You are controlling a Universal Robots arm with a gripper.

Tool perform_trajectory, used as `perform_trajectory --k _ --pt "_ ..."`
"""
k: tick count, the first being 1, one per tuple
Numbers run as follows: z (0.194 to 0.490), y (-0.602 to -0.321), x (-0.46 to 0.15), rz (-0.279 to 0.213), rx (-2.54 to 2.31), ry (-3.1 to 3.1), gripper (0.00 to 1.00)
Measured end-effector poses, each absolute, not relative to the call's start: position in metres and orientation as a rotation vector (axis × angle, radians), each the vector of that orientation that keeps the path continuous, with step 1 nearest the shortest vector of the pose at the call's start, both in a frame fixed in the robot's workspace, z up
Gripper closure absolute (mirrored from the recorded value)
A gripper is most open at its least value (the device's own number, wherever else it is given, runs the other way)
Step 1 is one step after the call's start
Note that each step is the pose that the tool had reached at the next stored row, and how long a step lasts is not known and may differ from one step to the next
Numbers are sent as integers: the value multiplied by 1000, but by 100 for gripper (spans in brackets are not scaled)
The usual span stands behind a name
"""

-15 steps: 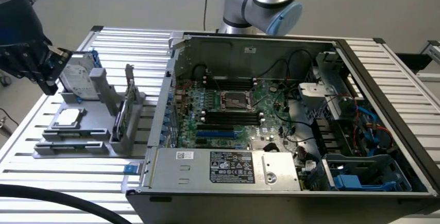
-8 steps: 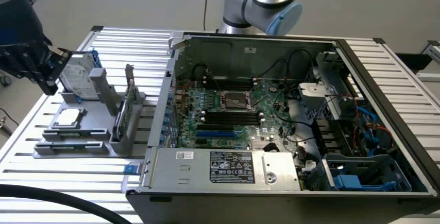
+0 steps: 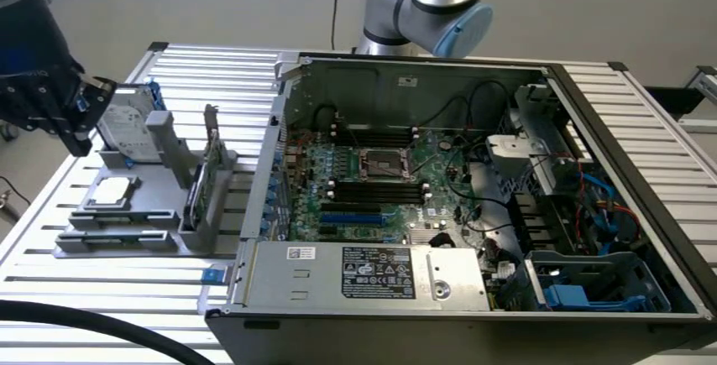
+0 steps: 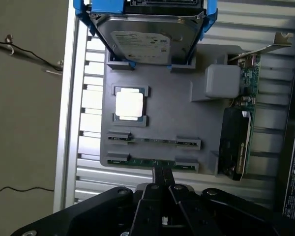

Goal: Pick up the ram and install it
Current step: 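Pick up the ram and move it above insertion slot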

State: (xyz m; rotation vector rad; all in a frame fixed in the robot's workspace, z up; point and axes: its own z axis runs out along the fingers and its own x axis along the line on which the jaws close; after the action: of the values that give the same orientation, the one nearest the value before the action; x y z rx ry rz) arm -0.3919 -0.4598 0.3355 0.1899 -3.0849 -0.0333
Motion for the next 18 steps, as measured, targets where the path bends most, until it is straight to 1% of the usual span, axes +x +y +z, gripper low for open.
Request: perform_trajectory --k 18 --pt "331 -460 -392 -20 690 -3010 89"
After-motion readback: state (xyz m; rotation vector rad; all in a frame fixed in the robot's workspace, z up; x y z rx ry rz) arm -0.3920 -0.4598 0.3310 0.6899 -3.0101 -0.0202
